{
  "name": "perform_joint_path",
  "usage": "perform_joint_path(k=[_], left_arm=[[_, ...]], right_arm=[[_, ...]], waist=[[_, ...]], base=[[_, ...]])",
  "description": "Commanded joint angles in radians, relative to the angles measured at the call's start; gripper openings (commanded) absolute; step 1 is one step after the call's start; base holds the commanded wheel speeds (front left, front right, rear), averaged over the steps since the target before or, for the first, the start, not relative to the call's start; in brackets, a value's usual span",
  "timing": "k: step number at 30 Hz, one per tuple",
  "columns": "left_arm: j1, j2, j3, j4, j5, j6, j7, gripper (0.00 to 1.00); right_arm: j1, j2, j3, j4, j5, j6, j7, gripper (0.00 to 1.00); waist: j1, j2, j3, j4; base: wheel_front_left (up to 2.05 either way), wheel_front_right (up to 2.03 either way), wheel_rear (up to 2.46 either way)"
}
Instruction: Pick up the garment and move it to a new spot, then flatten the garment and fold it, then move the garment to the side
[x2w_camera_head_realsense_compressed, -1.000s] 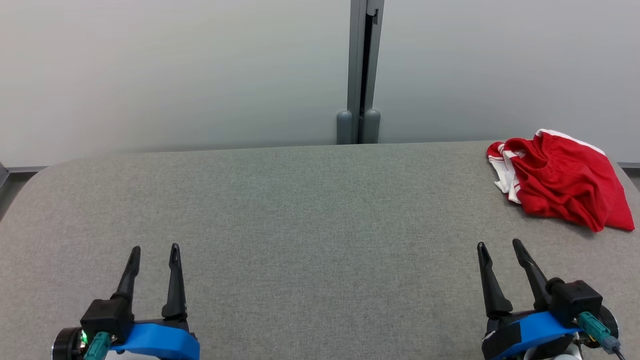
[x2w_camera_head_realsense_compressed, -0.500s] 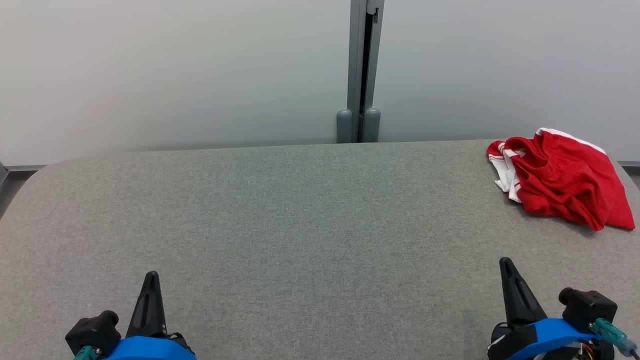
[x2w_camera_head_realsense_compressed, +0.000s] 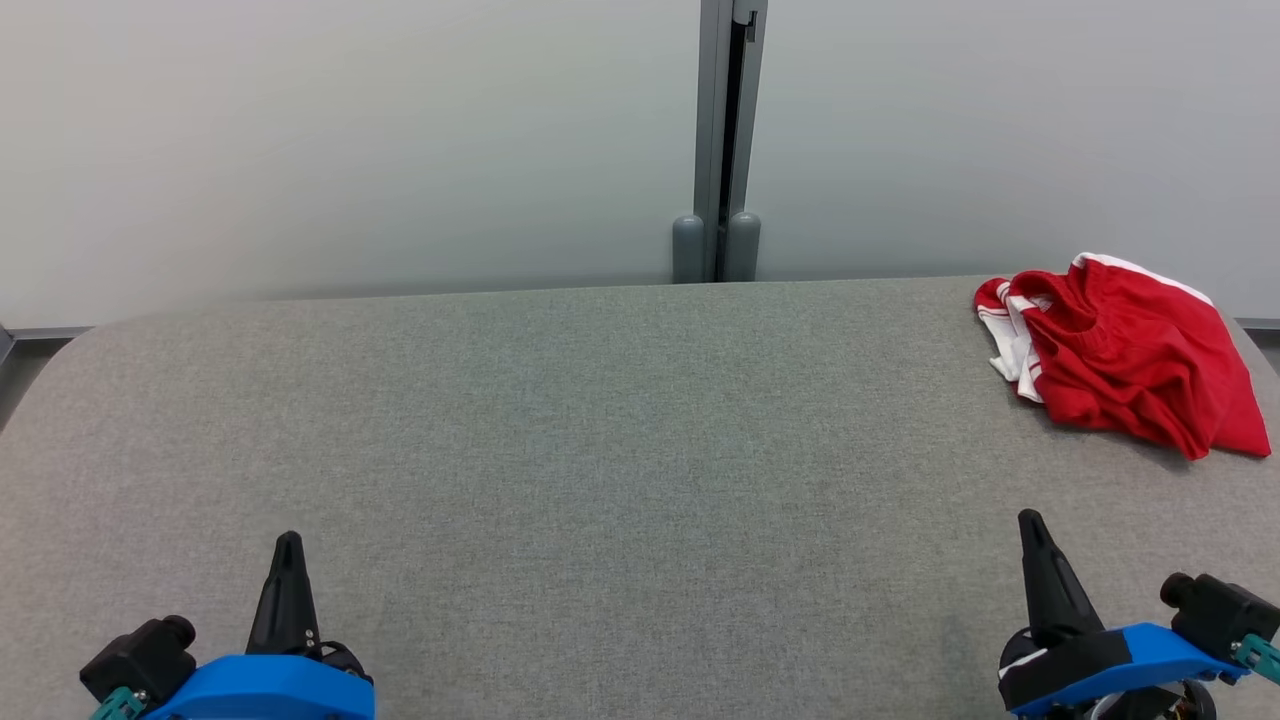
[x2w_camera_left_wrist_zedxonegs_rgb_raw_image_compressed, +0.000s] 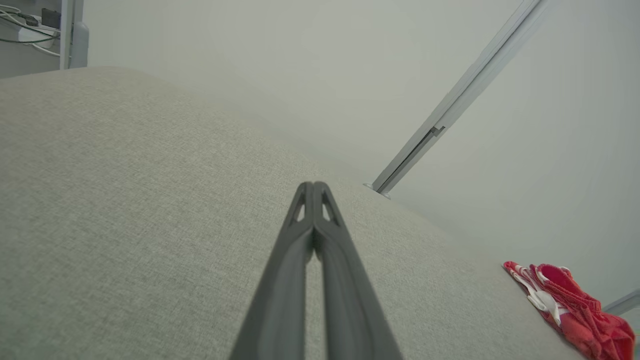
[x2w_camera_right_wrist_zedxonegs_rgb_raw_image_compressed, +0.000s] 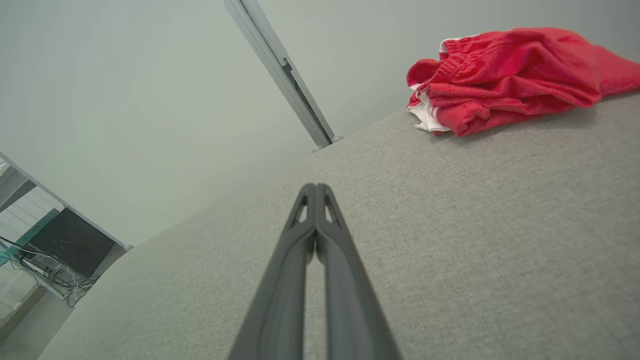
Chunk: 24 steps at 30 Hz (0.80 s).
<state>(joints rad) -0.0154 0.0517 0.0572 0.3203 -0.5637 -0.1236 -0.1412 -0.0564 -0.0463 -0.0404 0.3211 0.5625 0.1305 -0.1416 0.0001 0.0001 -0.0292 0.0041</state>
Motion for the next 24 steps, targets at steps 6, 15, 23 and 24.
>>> perform_joint_path(k=[6,15,23,24], left_arm=[[-0.039,0.002,0.012,-0.025,-0.117,-0.003,0.027,0.00],[-0.049,0.002,0.018,-0.033,-0.246,-0.004,0.059,0.00],[-0.055,0.001,0.023,-0.039,-0.351,-0.005,0.085,0.00],[-0.056,0.001,0.024,-0.039,-0.364,-0.005,0.088,0.00]], right_arm=[[-0.029,-0.004,-0.010,-0.025,0.119,0.000,0.027,0.00],[-0.034,-0.004,-0.019,-0.033,0.249,0.000,0.059,0.00],[-0.038,-0.004,-0.026,-0.040,0.354,0.000,0.085,0.00],[-0.038,-0.004,-0.027,-0.041,0.366,0.000,0.088,0.00]], waist=[[-0.0001,-0.0001,0.002,0.000],[-0.0001,-0.0001,0.005,-0.001],[-0.0001,-0.0001,0.008,-0.001],[-0.0001,-0.0001,0.008,-0.001]], base=[[0.00,0.00,0.00],[0.00,0.00,0.00],[0.00,0.00,0.00],[0.00,0.00,0.00]])
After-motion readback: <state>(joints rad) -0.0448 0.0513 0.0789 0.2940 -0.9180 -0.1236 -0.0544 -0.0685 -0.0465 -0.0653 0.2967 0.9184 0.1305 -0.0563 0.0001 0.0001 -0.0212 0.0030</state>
